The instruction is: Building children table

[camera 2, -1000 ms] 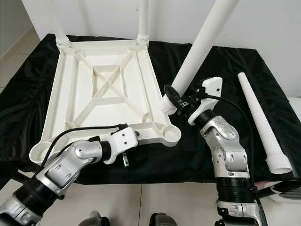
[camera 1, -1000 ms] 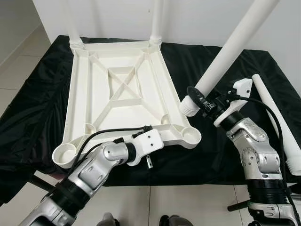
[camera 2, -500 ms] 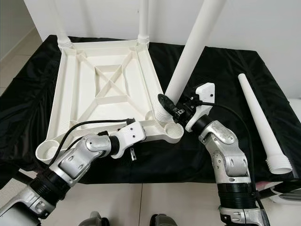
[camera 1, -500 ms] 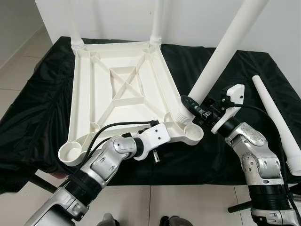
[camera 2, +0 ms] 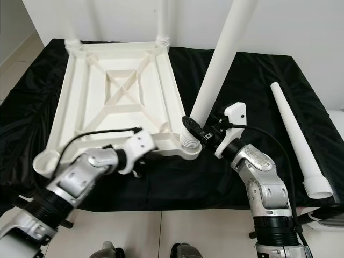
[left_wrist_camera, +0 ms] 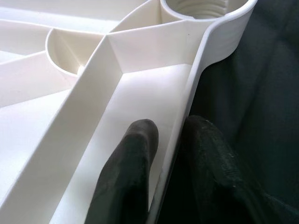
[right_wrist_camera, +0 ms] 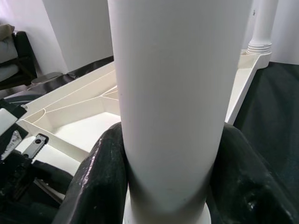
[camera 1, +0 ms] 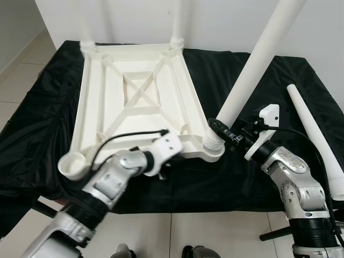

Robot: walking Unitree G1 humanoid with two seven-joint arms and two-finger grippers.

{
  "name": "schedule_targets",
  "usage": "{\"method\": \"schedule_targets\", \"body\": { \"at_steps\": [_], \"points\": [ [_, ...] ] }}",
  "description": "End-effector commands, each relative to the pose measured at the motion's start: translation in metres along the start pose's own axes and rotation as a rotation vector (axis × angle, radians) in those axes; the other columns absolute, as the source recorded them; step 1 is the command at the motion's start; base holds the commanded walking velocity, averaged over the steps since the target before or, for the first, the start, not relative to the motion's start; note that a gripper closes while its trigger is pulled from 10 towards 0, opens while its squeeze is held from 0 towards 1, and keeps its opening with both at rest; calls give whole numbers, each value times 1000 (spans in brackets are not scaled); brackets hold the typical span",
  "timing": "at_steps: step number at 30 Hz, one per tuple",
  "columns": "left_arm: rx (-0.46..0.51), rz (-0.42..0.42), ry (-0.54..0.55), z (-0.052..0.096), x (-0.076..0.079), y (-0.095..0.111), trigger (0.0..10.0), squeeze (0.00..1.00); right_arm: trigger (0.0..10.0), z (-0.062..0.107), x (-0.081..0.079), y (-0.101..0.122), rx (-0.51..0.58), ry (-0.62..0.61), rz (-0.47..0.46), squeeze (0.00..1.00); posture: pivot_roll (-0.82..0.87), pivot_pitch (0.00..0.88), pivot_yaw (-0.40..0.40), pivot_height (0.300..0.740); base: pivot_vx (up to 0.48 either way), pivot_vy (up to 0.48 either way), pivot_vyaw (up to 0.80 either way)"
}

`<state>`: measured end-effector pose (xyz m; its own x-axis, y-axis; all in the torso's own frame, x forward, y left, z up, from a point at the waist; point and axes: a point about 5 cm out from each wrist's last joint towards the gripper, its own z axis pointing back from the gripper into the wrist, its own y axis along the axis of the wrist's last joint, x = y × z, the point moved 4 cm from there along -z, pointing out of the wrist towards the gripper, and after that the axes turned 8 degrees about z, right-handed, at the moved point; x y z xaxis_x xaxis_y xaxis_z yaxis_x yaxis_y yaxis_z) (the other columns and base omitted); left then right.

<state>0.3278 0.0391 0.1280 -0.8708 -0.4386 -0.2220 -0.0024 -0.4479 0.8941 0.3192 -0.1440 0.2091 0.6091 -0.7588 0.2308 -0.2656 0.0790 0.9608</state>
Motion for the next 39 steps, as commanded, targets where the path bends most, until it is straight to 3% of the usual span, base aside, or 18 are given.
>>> {"method": "schedule_targets", "body": {
  "at_steps": [1, 8, 9, 10, 11, 12, 21, 39],
  "points": [
    [-12, -6, -21, 1, 4, -3, 0, 0, 10000, 2, -3, 3, 2, 20, 23, 0, -64, 116, -10, 740, 0, 0, 0],
    [-12, -21, -27, 10, 1, -3, 0, 0, 10000, 4, -5, 3, 0, 52, 35, 0, -61, 109, -17, 740, 0, 0, 0],
    [-13, -25, -27, 11, 1, -3, 941, 0, 10000, 4, -6, 4, 5, 66, 30, 0, -61, 108, -17, 740, 0, 0, 0],
    [-13, -25, -27, 11, 1, -3, 941, 0, 10000, 4, -6, 4, 5, 66, 30, 0, -61, 108, -17, 740, 0, 0, 0],
    [-14, -31, -29, 11, 2, -3, 3608, 0, 10000, 4, -8, 5, 10, 81, 23, 0, -60, 107, -19, 740, 0, 0, 0],
    [-13, -34, -29, 11, 2, -3, 10000, 0, 10000, 4, -9, 6, 14, 92, 17, 0, -60, 107, -19, 740, 0, 0, 0],
    [-36, -34, -16, 10, 2, -7, 10000, 0, 10000, 4, -16, 9, 37, 143, -16, 0, -62, 107, -26, 740, 0, 0, 0],
    [-48, -48, -13, 17, 5, -8, 10000, 0, 10000, 11, -21, -16, -40, 196, -30, 0, -50, 118, -35, 740, 0, 0, 0]
  ]
}}
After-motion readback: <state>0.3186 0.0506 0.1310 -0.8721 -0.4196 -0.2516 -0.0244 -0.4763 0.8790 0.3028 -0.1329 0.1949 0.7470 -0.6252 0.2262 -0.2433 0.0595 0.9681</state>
